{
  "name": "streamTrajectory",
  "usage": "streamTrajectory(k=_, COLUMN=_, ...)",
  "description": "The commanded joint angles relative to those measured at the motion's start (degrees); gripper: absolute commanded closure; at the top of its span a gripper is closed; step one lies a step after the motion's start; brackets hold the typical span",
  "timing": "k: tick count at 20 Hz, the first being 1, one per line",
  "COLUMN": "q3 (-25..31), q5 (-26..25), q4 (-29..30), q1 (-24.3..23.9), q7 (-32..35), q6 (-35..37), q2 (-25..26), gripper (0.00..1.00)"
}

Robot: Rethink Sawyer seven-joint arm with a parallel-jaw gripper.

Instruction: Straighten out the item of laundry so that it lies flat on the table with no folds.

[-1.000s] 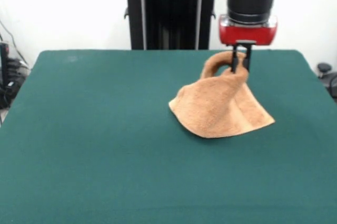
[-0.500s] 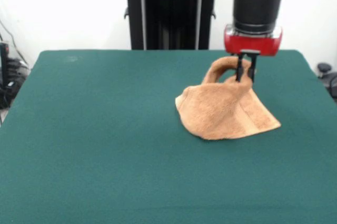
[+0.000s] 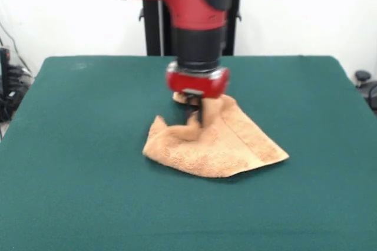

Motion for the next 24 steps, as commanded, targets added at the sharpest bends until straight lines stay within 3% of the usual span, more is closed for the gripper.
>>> streamTrajectory(k=1, q3=6.1, q5=-5.8, q4=2.1, q1=-3.6, q7=2.4, q6=-5.4, q2=7.5, gripper=1.0)
streamTrajectory(k=11, q3=4.8, q5=-5.0, q4=2.3, q1=-1.1, q7=8.4, q6=-8.8, q2=9.4, gripper=1.0)
streamTrajectory(k=18, q3=1.1, q5=5.0, q4=7.4, q1=7.0, q7=18.9, q6=-11.2, q2=7.6, gripper=1.0)
streamTrajectory(k=24, q3=1.1, q5=12.9, q4=10.6, q1=11.2, q7=22.0, q6=-11.1, q2=6.2, gripper=1.0)
